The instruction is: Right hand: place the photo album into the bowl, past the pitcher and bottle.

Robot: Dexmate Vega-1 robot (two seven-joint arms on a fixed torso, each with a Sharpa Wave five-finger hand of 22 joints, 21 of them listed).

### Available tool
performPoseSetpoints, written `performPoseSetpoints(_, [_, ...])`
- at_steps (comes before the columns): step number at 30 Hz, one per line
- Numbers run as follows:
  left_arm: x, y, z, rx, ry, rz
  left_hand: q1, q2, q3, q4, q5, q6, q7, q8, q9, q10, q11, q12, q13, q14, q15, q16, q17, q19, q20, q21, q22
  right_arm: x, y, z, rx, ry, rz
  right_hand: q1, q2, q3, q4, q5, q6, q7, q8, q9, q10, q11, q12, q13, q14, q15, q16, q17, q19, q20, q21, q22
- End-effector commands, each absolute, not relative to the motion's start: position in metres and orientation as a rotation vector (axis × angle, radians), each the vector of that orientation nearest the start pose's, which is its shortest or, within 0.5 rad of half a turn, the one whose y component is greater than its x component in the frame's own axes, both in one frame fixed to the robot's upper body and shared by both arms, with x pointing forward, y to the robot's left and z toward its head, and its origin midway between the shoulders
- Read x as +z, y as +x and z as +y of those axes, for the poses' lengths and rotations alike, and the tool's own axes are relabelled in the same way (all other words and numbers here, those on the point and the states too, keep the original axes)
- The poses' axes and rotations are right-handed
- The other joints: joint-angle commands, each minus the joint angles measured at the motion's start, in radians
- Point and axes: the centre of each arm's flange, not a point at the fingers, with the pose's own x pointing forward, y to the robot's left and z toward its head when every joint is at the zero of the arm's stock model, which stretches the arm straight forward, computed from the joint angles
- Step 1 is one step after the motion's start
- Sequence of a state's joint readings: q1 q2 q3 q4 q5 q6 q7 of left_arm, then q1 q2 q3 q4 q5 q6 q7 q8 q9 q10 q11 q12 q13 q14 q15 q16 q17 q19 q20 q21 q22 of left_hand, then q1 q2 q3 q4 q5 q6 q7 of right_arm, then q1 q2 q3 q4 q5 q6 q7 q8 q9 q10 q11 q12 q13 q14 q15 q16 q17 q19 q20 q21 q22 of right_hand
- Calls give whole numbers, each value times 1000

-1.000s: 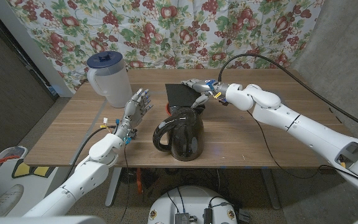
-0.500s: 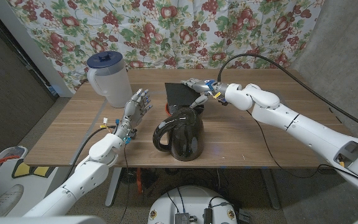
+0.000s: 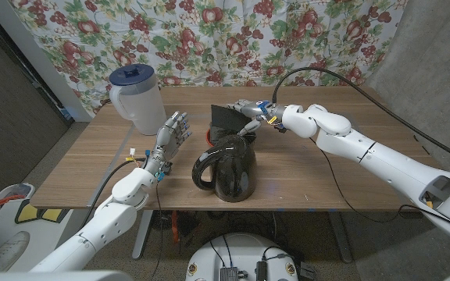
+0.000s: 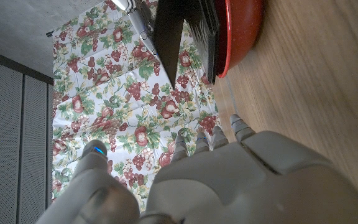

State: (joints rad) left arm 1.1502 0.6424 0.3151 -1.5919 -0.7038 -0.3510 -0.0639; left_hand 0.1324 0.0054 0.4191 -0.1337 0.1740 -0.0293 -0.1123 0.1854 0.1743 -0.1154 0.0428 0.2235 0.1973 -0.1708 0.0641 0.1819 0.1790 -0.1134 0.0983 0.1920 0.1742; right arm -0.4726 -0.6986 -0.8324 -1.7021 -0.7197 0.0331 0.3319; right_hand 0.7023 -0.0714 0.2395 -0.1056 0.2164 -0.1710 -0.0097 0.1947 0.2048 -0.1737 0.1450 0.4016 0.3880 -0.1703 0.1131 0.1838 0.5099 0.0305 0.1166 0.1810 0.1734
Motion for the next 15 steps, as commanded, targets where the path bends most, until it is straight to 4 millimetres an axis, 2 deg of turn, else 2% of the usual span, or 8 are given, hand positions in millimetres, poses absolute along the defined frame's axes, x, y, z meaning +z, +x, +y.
performPoseSetpoints(1, [-93, 574, 284, -324, -41, -591, -2, 1, -3, -2, 6, 8, -4, 3, 5, -2, 2, 0, 4, -72, 5, 4, 3, -5, -4, 2, 2, 53, 598, -101, 350, -1834, -742, -18, -11, -13, 5, -1, -217, -2, 0, 0, -187, 13, -20, -9, -109, 12, 0, -6, -19, 9, -1, 2])
performPoseSetpoints(15, [-92, 574, 284, -328, -39, -593, -2, 1, -3, -2, 7, 10, -3, 3, 4, -2, 2, 0, 4, -72, 5, 4, 3, -5, -5, 2, 2, 56, 596, -104, 346, -1826, -746, -27, -15, -20, 8, 1, -220, -2, 1, 0, -188, 11, -28, -19, -112, 10, 2, -13, -21, 10, 2, 2])
